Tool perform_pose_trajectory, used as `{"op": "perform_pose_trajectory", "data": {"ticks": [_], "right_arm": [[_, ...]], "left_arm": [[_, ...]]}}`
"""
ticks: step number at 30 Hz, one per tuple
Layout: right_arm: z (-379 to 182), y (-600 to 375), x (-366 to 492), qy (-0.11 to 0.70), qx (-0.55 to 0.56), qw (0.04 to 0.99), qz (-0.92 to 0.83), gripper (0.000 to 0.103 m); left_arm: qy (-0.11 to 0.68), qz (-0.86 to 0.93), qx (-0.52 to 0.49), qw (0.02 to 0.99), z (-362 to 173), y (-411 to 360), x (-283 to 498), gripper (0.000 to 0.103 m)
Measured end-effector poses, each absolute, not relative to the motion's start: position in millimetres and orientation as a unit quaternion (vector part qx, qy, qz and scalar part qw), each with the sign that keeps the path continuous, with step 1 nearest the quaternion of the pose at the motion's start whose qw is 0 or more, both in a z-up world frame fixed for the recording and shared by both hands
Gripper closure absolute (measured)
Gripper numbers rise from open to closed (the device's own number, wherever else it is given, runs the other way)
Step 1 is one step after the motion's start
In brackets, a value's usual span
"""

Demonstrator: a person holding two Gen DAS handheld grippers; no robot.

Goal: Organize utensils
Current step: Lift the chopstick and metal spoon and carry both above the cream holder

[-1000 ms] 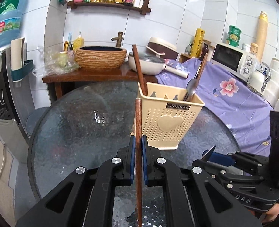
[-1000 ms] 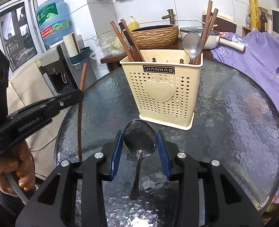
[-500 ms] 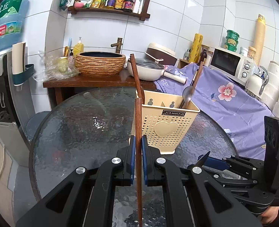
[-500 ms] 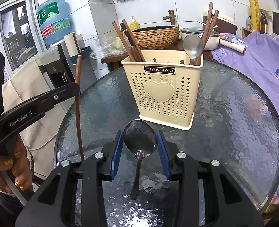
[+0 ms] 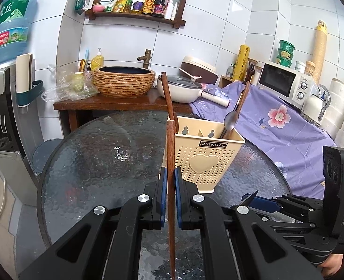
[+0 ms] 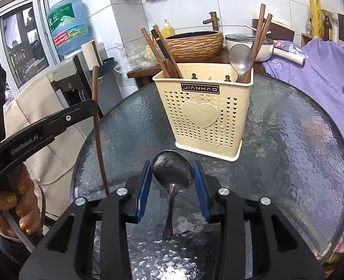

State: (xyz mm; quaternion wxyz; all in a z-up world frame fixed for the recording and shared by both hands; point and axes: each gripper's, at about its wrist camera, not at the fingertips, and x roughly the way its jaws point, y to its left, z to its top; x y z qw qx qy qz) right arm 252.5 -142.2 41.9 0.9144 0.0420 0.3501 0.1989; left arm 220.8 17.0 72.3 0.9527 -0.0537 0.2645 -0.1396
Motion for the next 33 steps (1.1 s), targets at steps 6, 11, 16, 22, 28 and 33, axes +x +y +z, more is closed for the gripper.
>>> {"op": "perform_pose_trajectory", "data": {"ticks": [6,11,16,22,28,33], "right_arm": [[48,-143,255,0.347,0.044,0.914,0.204,0.066],[58,-148,256,0.344,0.051,0.914,0.211,0.066],[77,-154,261,0.334,0.054,0.916,0.216,0.066],[108,-158,265,0.317,0.047,0.920,0.226,0.066],[148,-169,279,0.300,0.051,0.925,0.227,0.066],[187,-176,296,0.284,0.050,0.932,0.219,0.066]], "left_arm": [[0.263,-0.146,-0.056,0.952,77,14,221,0.097],[0.258,-0.149,-0.058,0.953,85,14,222,0.097],[0.248,-0.164,-0.060,0.953,101,9,222,0.097],[0.219,-0.173,-0.047,0.959,132,2,222,0.097],[0.199,-0.182,-0.041,0.962,167,0,225,0.097],[0.157,-0.181,-0.030,0.970,213,-1,221,0.097]]}}
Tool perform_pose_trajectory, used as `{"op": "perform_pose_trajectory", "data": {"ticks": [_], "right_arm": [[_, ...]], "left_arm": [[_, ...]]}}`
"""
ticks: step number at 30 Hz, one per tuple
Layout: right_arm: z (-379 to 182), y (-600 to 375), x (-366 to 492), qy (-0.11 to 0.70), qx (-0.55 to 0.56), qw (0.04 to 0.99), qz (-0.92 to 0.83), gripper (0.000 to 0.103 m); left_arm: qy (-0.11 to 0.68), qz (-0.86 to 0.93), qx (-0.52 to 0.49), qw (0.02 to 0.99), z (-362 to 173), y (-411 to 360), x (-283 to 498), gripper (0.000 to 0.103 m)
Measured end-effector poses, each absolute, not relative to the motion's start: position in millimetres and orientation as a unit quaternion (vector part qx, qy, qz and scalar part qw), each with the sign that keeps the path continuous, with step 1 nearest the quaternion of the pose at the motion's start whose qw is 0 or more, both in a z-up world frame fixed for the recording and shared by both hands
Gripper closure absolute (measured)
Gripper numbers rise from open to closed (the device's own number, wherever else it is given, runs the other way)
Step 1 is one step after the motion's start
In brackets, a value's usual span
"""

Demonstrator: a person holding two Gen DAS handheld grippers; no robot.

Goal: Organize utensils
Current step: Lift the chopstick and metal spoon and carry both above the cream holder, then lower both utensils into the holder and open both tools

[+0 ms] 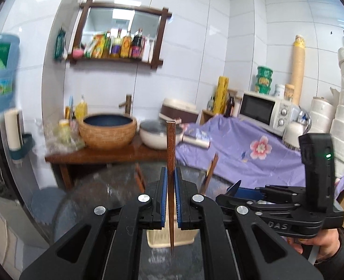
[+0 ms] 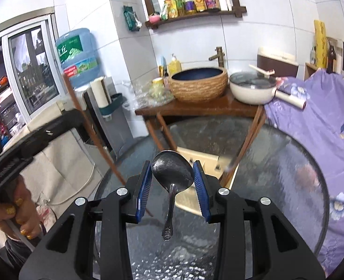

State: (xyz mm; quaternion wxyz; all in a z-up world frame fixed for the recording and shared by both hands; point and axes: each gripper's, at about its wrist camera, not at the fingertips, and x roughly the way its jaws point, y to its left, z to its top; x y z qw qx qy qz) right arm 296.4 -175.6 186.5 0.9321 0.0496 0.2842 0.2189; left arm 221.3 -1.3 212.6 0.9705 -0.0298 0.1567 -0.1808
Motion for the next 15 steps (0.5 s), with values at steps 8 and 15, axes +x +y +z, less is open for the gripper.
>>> {"op": "perform_pose_trajectory", "data": {"ticks": [8,15], "right_arm": [[226,-175,324,0.249,0.038,0.950,0.184,0.066],[225,-179,354,0.236,0.038,0.959,0.151,0.066]], "left_arm": [[0.124,-0.157,-0.028,0.979,258,-12,245,0.097],[0.143,-0.127,-0.051,0.980,249,-15,290,0.097]]}}
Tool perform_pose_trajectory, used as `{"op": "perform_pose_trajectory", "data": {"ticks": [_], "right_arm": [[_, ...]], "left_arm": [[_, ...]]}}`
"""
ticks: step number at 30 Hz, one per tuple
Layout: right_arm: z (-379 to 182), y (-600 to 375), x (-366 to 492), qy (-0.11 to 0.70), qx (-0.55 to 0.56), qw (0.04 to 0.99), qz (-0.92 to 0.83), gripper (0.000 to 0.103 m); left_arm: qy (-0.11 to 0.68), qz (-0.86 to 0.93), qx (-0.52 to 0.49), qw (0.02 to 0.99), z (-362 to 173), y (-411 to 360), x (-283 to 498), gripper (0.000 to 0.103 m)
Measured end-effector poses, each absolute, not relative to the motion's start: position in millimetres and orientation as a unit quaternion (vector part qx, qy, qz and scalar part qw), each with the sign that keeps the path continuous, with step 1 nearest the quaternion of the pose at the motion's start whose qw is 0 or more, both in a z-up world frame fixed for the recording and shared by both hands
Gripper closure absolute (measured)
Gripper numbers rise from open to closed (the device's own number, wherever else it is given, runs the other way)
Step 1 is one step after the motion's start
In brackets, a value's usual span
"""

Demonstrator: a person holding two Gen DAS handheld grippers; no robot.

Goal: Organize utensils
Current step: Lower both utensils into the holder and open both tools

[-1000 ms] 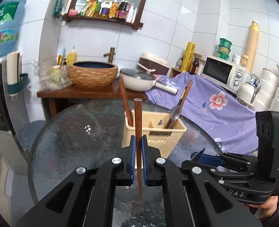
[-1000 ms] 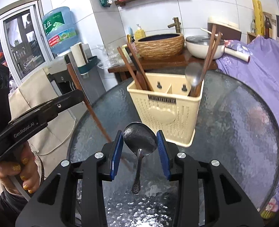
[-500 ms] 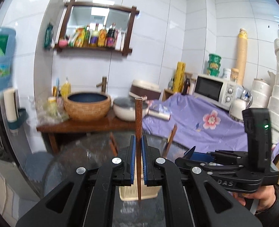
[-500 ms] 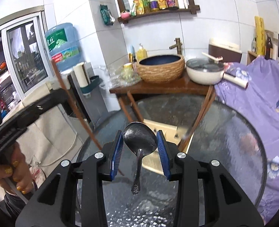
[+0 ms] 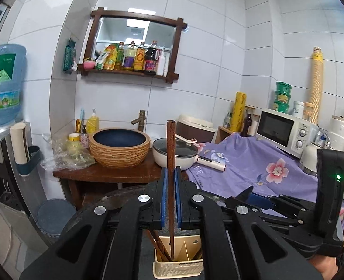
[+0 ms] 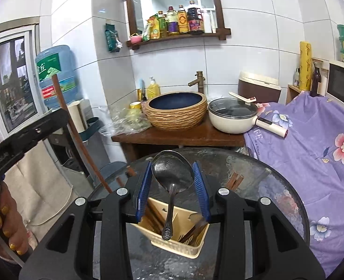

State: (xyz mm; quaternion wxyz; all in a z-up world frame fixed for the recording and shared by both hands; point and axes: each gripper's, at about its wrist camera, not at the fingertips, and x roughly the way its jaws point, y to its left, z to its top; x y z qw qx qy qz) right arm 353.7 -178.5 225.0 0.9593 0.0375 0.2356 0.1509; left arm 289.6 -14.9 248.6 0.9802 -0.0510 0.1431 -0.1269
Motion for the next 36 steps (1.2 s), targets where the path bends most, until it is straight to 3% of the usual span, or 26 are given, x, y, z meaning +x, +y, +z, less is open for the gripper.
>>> {"op": "perform_pose_trajectory", "data": {"ticks": [25,36], "right_arm": [[103,-162,369,0.244,-0.028,0.963,0.108,0.066],[82,-159,368,0.257,-0.037,0.961,0.101,0.064]], "left_arm": [[0.232,-0.109,-0.034,0.966,127,-35,332,0.097],[0.250,-0.117,-0.028,0.961,108,-35,333,0.097]]}}
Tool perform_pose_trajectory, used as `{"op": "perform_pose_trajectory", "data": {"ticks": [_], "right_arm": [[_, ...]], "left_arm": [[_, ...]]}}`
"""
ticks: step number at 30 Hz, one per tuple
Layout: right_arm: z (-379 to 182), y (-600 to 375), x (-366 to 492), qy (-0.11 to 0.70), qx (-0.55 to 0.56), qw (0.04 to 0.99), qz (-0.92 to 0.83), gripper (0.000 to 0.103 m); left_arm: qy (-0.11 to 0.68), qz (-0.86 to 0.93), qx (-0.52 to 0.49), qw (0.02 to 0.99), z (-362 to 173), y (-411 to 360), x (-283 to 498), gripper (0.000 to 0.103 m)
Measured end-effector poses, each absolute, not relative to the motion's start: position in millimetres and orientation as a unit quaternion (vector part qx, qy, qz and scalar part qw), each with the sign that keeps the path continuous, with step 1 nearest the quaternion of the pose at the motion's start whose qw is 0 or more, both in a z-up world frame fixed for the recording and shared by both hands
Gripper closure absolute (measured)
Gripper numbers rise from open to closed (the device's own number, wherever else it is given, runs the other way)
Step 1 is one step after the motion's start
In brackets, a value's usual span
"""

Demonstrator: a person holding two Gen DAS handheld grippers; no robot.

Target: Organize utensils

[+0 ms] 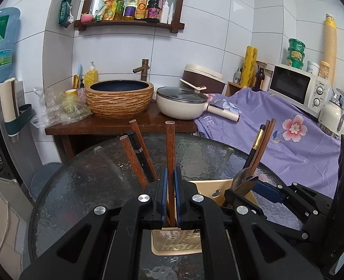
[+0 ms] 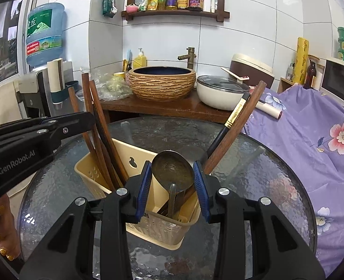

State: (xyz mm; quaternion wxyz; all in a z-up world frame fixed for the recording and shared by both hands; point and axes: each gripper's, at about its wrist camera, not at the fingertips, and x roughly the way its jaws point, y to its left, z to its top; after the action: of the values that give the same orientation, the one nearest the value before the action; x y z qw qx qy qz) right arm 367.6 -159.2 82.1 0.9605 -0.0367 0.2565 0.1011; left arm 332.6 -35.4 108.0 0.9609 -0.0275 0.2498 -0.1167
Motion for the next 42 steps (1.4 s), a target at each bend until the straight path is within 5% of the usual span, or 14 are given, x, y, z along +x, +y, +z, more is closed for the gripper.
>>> {"op": "perform_pose_trajectory", "data": {"ticks": [5,8,10,13,16,18,27,42], "right_arm": [[87,-162,360,0.245,-0.030,0.964,0.101,0.051],[94,-163,349,0.231,-0.033,0.967,0.103,0.050],[98,-165,337,0.220,-0.038,0.969,0.104,0.045],[100,-170,314,0.204,-0.042,0.973,0.097,0.026],[97,-175,287,0.186,-0.038,0.977,0.096,0.018],[92,-177,269,0.184,-0.035,0.977,0.098,0.011],[49,-194,166,0.167,0.008,0.982,0.092,0.006],[24,-211,22,0.122,0.032,0.988,0.085,0.006]], "left_arm": [[0.244,-0.127,-0.037,0.961,112,-32,327,0.095],[0.231,-0.132,-0.044,0.963,120,-27,316,0.075],[0.209,-0.128,-0.045,0.968,127,-20,303,0.051],[0.177,-0.108,-0.045,0.977,131,-10,283,0.020],[0.153,-0.088,-0.030,0.984,122,-2,255,0.008],[0.148,-0.086,-0.009,0.985,113,-2,239,0.007],[0.156,-0.055,0.015,0.986,61,8,165,0.006],[0.171,-0.055,0.002,0.984,20,15,42,0.006]]}}
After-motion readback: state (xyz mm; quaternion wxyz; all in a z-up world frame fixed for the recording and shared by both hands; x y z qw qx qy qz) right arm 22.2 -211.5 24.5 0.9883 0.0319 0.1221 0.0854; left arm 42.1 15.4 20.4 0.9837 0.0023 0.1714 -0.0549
